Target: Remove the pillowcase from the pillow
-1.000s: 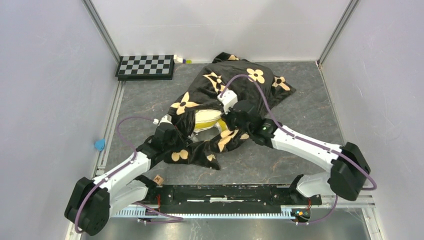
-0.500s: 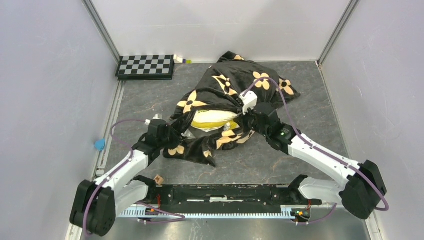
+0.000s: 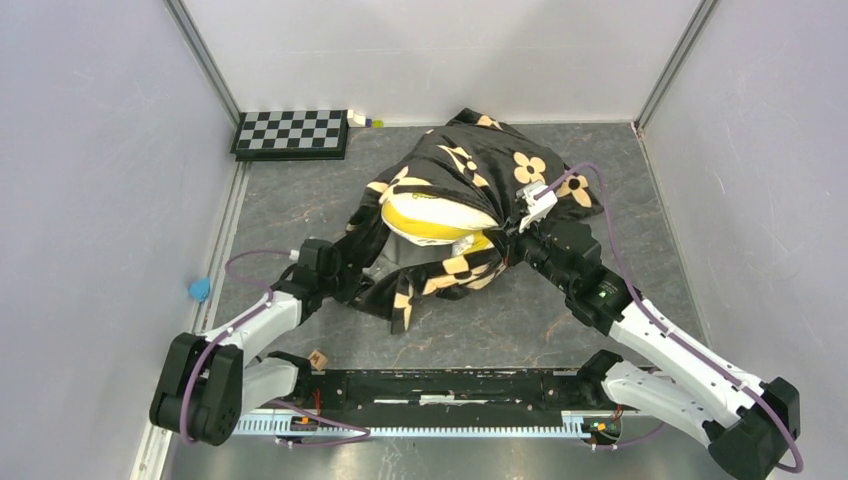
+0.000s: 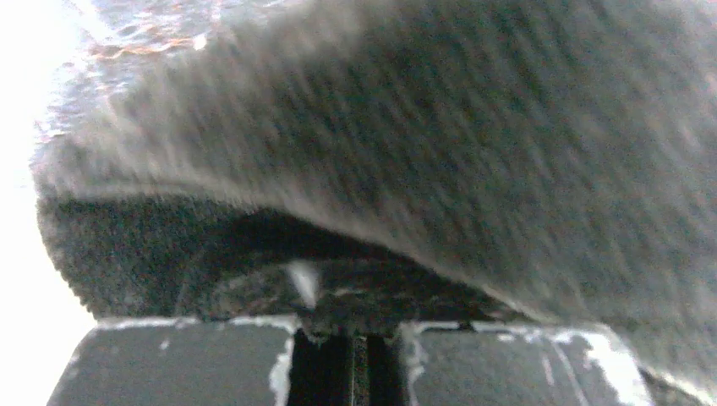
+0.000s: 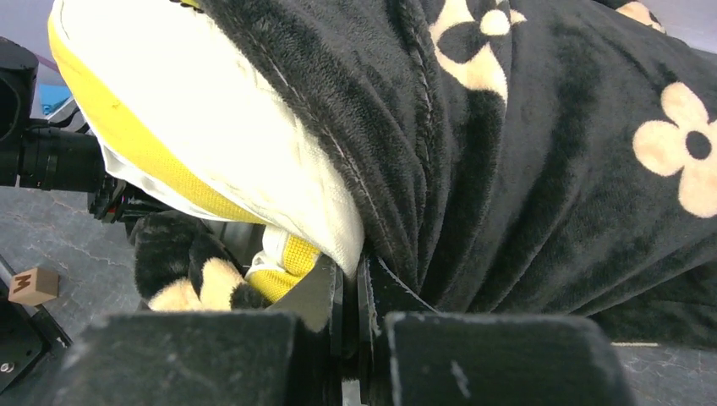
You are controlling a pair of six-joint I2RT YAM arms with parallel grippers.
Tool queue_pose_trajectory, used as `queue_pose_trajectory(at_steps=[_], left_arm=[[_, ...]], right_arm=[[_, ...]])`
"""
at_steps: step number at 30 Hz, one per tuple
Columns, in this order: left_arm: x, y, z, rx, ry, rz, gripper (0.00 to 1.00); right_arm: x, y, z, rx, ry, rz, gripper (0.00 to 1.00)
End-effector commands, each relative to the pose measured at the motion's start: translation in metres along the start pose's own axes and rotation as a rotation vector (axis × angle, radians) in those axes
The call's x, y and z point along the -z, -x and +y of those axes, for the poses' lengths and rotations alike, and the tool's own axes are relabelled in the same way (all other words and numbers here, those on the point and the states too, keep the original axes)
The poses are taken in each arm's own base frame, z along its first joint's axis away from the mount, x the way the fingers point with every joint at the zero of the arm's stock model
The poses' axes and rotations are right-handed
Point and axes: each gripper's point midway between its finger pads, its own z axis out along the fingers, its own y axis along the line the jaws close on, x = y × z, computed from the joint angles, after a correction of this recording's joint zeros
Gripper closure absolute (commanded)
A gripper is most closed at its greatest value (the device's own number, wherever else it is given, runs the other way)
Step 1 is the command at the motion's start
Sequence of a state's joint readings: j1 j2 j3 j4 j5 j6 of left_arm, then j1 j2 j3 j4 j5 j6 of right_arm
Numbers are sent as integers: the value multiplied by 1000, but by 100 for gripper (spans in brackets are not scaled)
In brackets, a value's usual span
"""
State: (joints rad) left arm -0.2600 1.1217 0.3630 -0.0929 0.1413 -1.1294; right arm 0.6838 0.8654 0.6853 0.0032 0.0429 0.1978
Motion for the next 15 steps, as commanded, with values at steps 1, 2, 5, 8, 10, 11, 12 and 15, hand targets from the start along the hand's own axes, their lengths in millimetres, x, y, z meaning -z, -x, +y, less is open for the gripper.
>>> queue_pose_trajectory(at_steps=[1,2,5,8,10,11,12,15], left_arm=[[4,20,-5,-199,56,-106,90],[9,20,-17,-231,35,-122,89],[28,14,-47,-328,-38,-158,84],[44,9,-59,-401,-90,-153,73],[55,6,-66,-442,-140,-150,65],[60,5,-68,-449,-154,-149,57],[66,4,-72,-453,-180,-147,51],[90,-9,-89,-456,-310,-108,34]], right_arm=[[1,81,-2,-42,-5,-254,100],[-3,81,4,-55,29,-246,100],[-11,81,21,-102,116,-250,100],[-16,80,26,-123,147,-249,100],[-21,76,27,-123,152,-230,100],[-23,72,27,-123,155,-217,100],[-26,68,27,-121,155,-207,100],[-32,55,29,-121,165,-173,100]])
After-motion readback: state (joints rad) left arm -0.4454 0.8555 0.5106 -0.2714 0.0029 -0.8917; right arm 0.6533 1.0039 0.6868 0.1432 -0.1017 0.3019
